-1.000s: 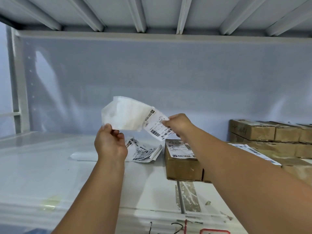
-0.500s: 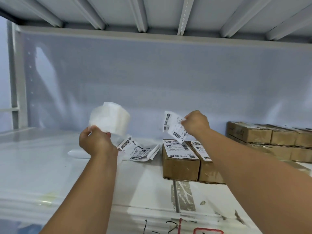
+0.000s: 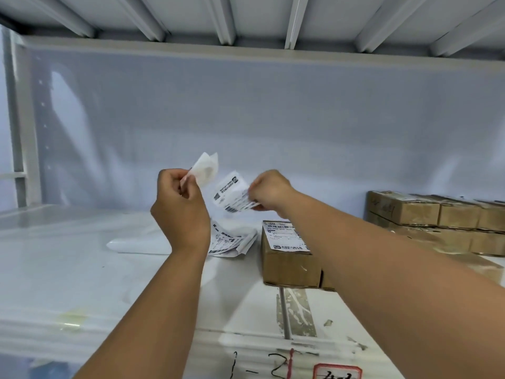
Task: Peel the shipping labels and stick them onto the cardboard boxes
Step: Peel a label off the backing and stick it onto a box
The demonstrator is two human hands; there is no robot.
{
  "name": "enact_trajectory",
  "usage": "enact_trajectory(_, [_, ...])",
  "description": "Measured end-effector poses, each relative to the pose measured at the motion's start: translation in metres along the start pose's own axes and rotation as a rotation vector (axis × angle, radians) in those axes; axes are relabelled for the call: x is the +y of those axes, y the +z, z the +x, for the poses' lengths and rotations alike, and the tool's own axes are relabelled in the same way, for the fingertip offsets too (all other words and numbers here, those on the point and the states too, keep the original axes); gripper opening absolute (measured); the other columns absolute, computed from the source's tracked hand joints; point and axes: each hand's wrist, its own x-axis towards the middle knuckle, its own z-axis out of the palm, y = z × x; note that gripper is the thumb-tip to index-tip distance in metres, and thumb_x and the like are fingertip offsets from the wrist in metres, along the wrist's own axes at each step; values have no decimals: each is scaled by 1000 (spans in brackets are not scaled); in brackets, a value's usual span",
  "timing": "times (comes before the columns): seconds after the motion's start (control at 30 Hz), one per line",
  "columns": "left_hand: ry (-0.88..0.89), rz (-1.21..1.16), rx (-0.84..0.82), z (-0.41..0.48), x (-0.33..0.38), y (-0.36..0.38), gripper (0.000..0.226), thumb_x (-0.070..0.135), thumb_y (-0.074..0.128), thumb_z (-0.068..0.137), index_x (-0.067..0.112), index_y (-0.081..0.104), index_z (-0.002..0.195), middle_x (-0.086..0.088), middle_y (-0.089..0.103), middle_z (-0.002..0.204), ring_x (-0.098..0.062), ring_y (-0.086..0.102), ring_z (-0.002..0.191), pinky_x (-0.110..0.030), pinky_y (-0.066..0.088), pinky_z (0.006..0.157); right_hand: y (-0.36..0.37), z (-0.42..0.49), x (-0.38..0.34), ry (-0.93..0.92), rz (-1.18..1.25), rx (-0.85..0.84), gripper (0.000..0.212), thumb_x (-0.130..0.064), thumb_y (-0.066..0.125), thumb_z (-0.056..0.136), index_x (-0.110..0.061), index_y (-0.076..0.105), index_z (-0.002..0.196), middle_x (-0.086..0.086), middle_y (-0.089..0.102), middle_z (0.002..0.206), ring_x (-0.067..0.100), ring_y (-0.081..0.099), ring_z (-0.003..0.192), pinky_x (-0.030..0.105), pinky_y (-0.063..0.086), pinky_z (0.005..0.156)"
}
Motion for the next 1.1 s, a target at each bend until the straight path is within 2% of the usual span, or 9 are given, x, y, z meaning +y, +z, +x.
enact_trajectory(0.13, [218,91,-81,-6,0,1,12,2,52,88,11,60,90,2,60,74,-18,51,67,-18,29,59,30,2,-10,-81,-217,-179,27,-2,52,91,2,63,115,15,63,103,22,54,79,25,47,61])
enact_trajectory(0.23, [326,155,-133,-9,-4,3,23,-6,49,85,7,65,97,-7,67,84,-25,53,69,-17,26,61,45,1,-14,-85,-325,-181,18,-10,46,96,-11,61,84,3,58,88,20,48,78,20,36,55])
enact_trajectory(0.33, [424,179,-165,-12,-5,5,27,-8,47,84,4,67,99,-10,70,90,-30,61,76,-14,26,62,54,-2,-9,-47,-403,-205,38,-3,40,96,-21,35,63,-8,42,71,15,45,66,18,30,49])
enact_trajectory(0.43, [440,167,-189,-13,-5,6,30,-9,45,83,3,67,98,-9,70,94,-29,61,81,-14,26,63,61,-1,0,-34,-401,-237,24,-5,41,97,-13,63,93,2,62,107,23,57,99,25,41,76])
enact_trajectory(0.5, [390,164,-188,-12,-6,6,29,-9,43,85,4,66,99,-9,69,94,-29,57,80,-15,24,62,62,1,4,-43,-410,-225,24,-11,46,97,-7,62,115,8,60,121,24,57,109,28,42,82])
enact_trajectory(0.67, [343,162,-169,-11,-5,5,28,-8,41,87,4,63,99,-11,67,94,-27,55,81,-17,24,62,49,17,2,12,-260,-244,9,2,62,85,-7,59,83,6,60,76,17,61,64,20,56,57])
enact_trajectory(0.8, [311,165,-179,-11,-5,5,30,-9,40,86,6,62,99,-3,63,90,-17,46,77,-15,24,62,44,16,5,80,-82,-150,7,-4,66,85,-7,60,84,2,61,55,22,60,67,24,47,66])
enact_trajectory(0.97, [269,180,-180,-10,-4,4,30,-6,38,88,9,61,99,6,53,83,-18,45,74,-17,26,58,39,21,15,170,54,-75,17,-11,71,84,-5,59,74,6,62,64,6,45,30,18,35,41])
enact_trajectory(1.1, [238,174,-147,-8,-4,2,31,-7,36,87,8,60,101,5,53,85,-18,44,75,-15,24,62,31,18,21,290,403,-82,22,-7,66,88,-4,59,68,8,64,71,3,36,28,12,26,33])
